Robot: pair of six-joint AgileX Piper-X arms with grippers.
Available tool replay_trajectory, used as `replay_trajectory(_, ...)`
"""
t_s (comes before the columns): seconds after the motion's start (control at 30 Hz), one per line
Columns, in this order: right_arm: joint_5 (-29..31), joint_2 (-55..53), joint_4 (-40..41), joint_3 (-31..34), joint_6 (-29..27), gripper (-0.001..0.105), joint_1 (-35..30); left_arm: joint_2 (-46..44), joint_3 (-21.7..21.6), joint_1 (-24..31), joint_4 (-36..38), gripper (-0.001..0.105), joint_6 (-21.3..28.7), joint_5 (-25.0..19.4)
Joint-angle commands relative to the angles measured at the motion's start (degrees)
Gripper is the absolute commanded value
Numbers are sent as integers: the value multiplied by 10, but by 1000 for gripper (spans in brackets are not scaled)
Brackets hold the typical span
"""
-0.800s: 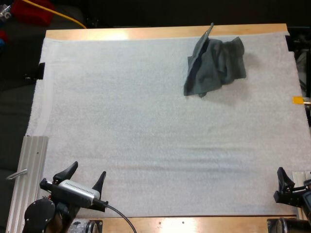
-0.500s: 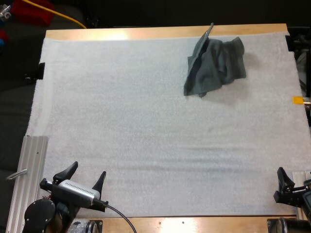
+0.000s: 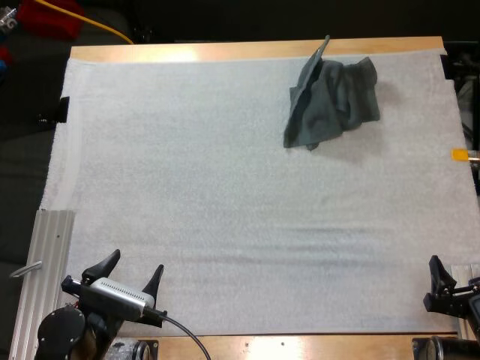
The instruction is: Pick towel from pile, fold and stack
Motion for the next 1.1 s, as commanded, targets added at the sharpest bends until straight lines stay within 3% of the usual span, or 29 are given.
replay_trajectory(0.0, 0, -13, -9, -11, 4, 78, 0, -68, -6, -1, -11, 69, -2, 1)
replay_trajectory(0.23, -39, 31, -10, -43, 28, 78, 0, -16, -34, -1, -11, 69, -23, 41)
replay_trajectory(0.5, -147, 114, -10, -86, 30, 78, 0, 69, -87, -8, -11, 69, -27, 101)
replay_trajectory(0.8, -233, 190, -25, -130, 33, 78, 0, 142, -144, -78, -11, 69, -27, 111)
replay_trajectory(1.07, -245, 241, -88, -136, 76, 78, 0, 224, -185, -95, -11, 69, -12, 120)
